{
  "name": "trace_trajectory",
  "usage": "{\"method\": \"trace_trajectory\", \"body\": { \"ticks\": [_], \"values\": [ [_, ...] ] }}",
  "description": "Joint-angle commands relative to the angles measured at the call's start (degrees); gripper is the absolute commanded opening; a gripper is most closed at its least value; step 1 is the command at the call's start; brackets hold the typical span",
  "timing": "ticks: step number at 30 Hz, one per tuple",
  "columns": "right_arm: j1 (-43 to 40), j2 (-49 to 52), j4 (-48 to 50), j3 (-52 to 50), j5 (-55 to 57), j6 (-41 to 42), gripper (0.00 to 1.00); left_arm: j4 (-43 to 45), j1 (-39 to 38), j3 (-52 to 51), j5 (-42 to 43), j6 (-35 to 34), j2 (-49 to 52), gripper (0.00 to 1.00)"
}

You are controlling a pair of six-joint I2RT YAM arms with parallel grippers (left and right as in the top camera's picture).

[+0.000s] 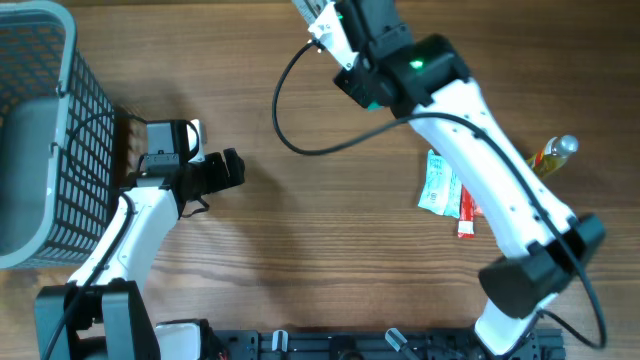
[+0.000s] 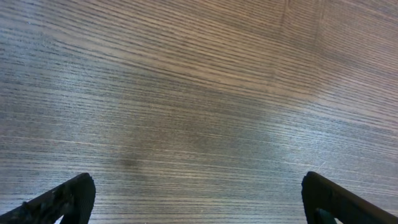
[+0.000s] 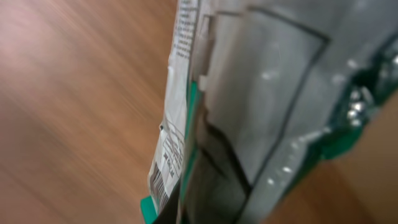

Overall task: Scan the item barcode
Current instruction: 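Lift the gloves packet up to the white scanner with the right gripper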

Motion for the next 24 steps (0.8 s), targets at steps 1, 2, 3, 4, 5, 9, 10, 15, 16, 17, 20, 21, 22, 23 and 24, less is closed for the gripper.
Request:
{"method": "trace_trajectory", "body": {
  "ticks": [1,2,3,4,5,9,10,15,16,17,20,21,22,23,24],
  "values": [
    [-0.04,5.73,5.86,0.61,14.01,-9.92,0.04,0.13,0.24,0.7,0.46,0.9,0.37,1.0],
    [-0.04,7.76,9.22,0.61,16.98,-13.84,0.04,0.13,0.24,0.7,0.48,0.9,0.37,1.0],
    [-0.04,8.46,10.78,0.61,18.25,-15.3,0.05,0.13,0.24,0.7,0.48,0.9,0.37,1.0],
    [-0.04,9.55,13.38,0.61,20.13,-16.94,0.04,0.13,0.24,0.7,0.48,0.9,0.37,1.0],
    [-0.04,10.56,16.41,0.61,21.66,-18.21,0.05,0.13,0.24,0.7,0.46,0.9,0.37,1.0],
    [-0.42,13.46,27.19,0.61,22.43,-21.81,0.04,0.13,0.24,0.7,0.46,0.9,0.37,1.0],
    [-0.5,14.12,30.25,0.61,22.4,-22.84,0.04,0.13,0.24,0.7,0.48,0.9,0.37,1.0],
    [-0.59,17.16,42.16,0.52,22.34,-30.67,0.04,0.13,0.24,0.7,0.46,0.9,0.37,1.0],
    [-0.7,17.99,43.91,0.52,22.38,-33.03,0.04,0.13,0.24,0.7,0.48,0.9,0.37,1.0],
    [-0.76,18.64,44.89,0.52,22.38,-34.38,0.04,0.13,0.24,0.7,0.48,0.9,0.37,1.0],
    [-1.36,21.42,46.99,0.52,22.4,-35.04,0.04,0.13,0.24,0.7,0.48,0.9,0.37,1.0],
    [-1.77,22.71,47.76,0.52,22.38,-34.16,0.05,0.13,0.24,0.7,0.48,0.9,0.37,1.0],
    [-2.05,23.65,47.8,0.52,22.38,-33.51,0.04,0.13,0.24,0.7,0.48,0.9,0.37,1.0],
    [-2.32,24.63,47.8,0.52,22.4,-32.61,0.04,0.13,0.24,0.7,0.48,0.9,0.37,1.0],
    [-2.47,25.27,47.74,0.5,22.4,-31.74,0.04,0.13,0.24,0.7,0.48,0.9,0.37,1.0]
  ]
}}
